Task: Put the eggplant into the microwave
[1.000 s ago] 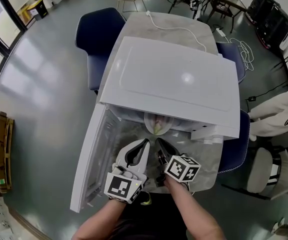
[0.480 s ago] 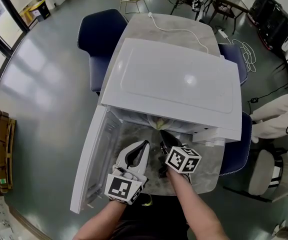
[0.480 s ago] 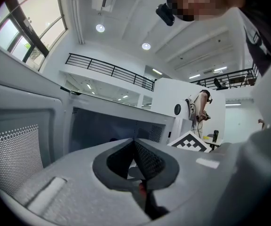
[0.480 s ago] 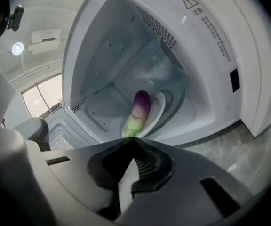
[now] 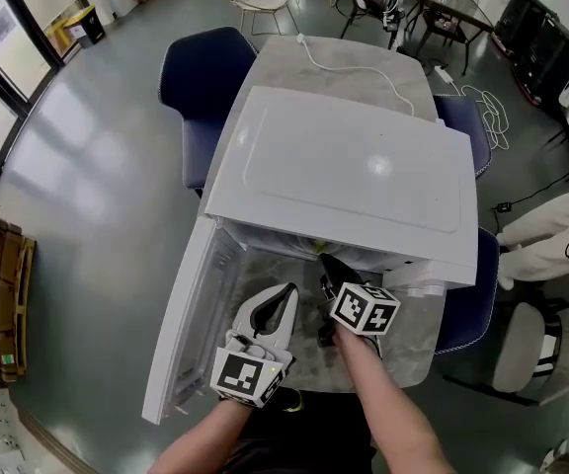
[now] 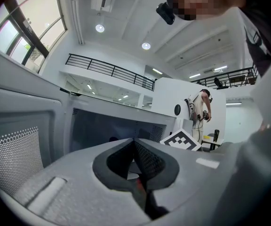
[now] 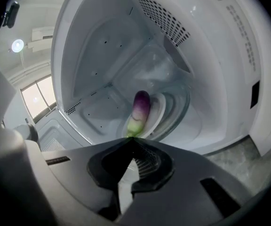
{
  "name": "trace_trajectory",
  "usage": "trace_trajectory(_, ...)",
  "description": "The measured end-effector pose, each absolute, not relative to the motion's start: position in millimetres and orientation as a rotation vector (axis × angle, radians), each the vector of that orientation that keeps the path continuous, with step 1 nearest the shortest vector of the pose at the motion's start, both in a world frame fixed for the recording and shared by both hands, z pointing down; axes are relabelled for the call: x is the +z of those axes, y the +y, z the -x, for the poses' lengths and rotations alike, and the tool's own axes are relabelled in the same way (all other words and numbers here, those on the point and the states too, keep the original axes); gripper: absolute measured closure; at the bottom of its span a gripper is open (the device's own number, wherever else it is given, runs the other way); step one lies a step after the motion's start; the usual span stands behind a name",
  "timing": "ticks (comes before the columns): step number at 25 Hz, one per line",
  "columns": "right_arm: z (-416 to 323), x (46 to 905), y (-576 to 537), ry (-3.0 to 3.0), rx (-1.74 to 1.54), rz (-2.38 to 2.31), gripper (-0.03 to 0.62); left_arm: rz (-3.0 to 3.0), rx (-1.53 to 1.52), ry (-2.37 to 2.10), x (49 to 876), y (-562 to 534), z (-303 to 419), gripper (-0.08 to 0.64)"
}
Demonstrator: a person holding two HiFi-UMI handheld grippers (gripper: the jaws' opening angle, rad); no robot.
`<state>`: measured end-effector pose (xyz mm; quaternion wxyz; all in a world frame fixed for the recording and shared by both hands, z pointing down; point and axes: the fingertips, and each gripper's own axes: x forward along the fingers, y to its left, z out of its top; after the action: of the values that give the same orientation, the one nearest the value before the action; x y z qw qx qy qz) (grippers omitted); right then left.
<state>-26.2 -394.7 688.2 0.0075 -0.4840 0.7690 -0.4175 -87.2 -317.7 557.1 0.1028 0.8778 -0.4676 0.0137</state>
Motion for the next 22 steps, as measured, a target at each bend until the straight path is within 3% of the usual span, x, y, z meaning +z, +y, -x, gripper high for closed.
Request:
trace_trajectory(9, 20, 660, -370, 2.445, -1.247, 1.492, 0.589, -2.583, 0.075, -1.346, 550, -311, 77, 0.552)
trace_trajectory(22, 10, 536, -317, 2.532, -1.089, 1.412, 0.591, -2.61, 0.055, -1.281, 480, -285, 49, 0.552)
